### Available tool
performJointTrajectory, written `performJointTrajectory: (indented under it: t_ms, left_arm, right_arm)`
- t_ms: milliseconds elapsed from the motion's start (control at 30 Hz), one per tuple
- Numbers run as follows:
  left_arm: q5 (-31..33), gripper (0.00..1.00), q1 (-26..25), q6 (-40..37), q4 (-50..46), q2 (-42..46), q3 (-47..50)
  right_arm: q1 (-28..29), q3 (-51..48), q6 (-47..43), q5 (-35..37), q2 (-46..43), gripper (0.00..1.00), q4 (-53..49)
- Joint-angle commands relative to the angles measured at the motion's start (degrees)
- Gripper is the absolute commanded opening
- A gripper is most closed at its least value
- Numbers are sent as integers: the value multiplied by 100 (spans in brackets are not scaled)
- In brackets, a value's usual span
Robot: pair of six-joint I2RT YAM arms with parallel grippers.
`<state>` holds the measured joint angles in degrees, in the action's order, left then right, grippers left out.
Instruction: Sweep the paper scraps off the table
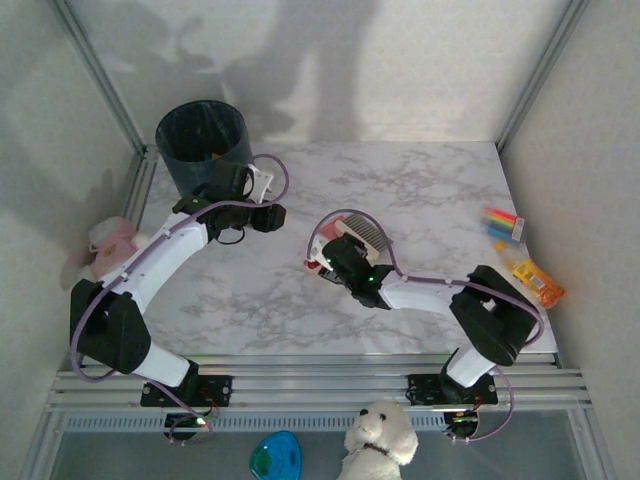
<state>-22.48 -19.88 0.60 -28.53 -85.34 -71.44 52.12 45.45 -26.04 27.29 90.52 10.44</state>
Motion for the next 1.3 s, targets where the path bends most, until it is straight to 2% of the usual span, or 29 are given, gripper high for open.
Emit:
performJointTrajectory:
  t_ms: [0, 133, 267, 633, 1000, 1133, 1167, 1233, 1267]
  left_arm:
    - [324, 43, 39, 159, -29, 30, -112]
    - [835, 42, 35, 328, 124, 228, -82]
    - [1269, 42, 25, 606, 745, 706, 332]
    - [2783, 43, -6, 839, 2339, 1731, 1877]
    - [4515, 45, -8, 608, 3448, 1988, 3038]
    - [5415, 46, 2, 802, 3788, 2021, 3429]
    - [5615, 47, 6, 844, 3871, 2021, 3533]
    - [5964, 68, 6, 888, 3996, 1991, 3701]
    - [6075, 72, 19, 890, 4026, 1976, 3759]
  right_arm:
    - [-100, -237, 294, -250, -413, 74, 266]
    - [-255, -428, 590, -349, -754, 75, 443]
    - [-501, -588, 1025, -219, -1049, 75, 664]
    - [-905, -669, 1712, 854, -1238, 75, 833]
    - [-1429, -644, 2372, 2128, -1217, 76, 383]
    - [-1691, -625, 2592, 2433, -1223, 76, 72]
    - [-1746, -625, 2623, 2471, -1227, 77, -3]
    - [-1862, -634, 2729, 2526, -1230, 77, -142]
    - [-1911, -642, 2785, 2564, -1230, 77, -204]
